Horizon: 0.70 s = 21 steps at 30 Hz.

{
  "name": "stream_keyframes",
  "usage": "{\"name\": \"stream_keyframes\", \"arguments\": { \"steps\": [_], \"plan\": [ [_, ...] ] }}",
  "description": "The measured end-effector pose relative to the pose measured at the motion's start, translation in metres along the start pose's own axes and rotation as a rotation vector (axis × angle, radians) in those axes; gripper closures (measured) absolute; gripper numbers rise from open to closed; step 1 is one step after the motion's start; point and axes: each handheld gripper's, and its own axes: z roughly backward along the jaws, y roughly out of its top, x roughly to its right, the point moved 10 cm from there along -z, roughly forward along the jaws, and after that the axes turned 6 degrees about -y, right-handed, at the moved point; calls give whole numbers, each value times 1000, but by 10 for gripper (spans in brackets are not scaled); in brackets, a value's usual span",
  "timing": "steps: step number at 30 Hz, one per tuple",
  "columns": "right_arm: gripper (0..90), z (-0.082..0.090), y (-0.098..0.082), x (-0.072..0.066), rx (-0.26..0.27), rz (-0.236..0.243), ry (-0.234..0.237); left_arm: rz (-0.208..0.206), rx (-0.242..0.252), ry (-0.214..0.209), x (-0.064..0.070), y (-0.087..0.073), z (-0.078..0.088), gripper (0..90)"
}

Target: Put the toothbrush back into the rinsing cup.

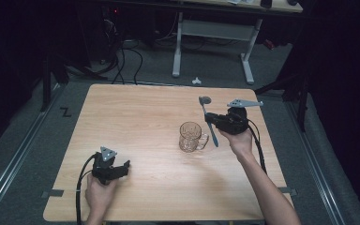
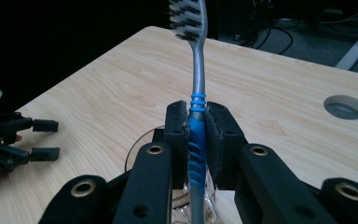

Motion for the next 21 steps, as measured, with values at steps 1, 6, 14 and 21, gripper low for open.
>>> {"name": "stream_keyframes", "arguments": {
  "steps": [1, 6, 14, 21],
  "plan": [
    [796, -2, 3, -1, 4, 4, -1, 0, 0, 0, 0, 0, 0, 241],
    [796, -7, 8, -2, 14, -2, 0, 0, 0, 0, 0, 0, 0, 241],
    [797, -12, 17, -1, 30, -14, 5, 0, 0, 0, 0, 0, 0, 241],
    [797, -19, 20, -2, 38, -21, 7, 0, 0, 0, 0, 0, 0, 241]
  ]
}}
